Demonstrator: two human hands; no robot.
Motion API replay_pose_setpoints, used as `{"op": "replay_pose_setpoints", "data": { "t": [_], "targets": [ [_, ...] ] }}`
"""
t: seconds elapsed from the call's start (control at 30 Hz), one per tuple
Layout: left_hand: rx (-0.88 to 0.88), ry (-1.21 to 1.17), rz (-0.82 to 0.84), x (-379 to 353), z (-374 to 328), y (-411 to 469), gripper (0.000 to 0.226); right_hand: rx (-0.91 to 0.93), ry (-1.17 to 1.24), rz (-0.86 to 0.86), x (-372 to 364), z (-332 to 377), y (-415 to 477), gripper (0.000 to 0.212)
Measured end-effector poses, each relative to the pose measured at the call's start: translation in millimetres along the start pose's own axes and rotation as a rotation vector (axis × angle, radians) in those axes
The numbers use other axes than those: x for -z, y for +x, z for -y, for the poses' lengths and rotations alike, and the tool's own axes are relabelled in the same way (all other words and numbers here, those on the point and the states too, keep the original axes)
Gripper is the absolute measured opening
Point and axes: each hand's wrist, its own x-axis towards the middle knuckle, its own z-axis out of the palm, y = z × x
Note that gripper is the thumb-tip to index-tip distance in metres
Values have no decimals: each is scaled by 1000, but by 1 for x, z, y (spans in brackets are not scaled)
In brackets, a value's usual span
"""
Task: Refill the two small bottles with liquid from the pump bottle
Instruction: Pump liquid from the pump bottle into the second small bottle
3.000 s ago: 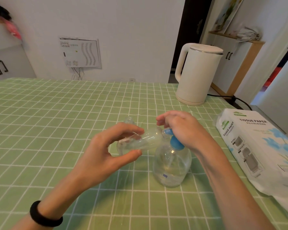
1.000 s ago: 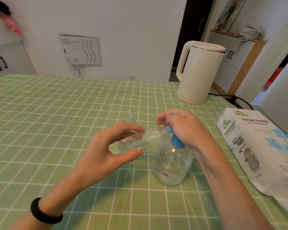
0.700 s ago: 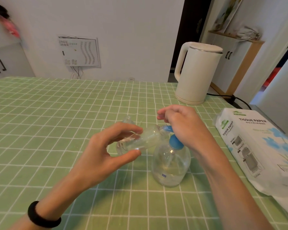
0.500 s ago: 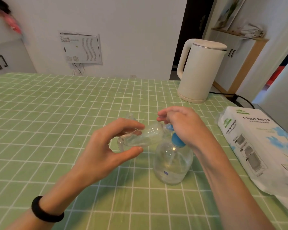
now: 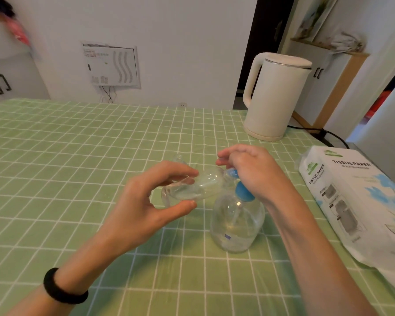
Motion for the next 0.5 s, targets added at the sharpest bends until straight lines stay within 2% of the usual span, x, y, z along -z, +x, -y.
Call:
{"op": "replay_pose_setpoints", "data": {
  "t": [0.5],
  "targets": [
    [-1,-3,-4,1,-3,0,45,36,2,-39,1,1,2,33]
  ]
}}
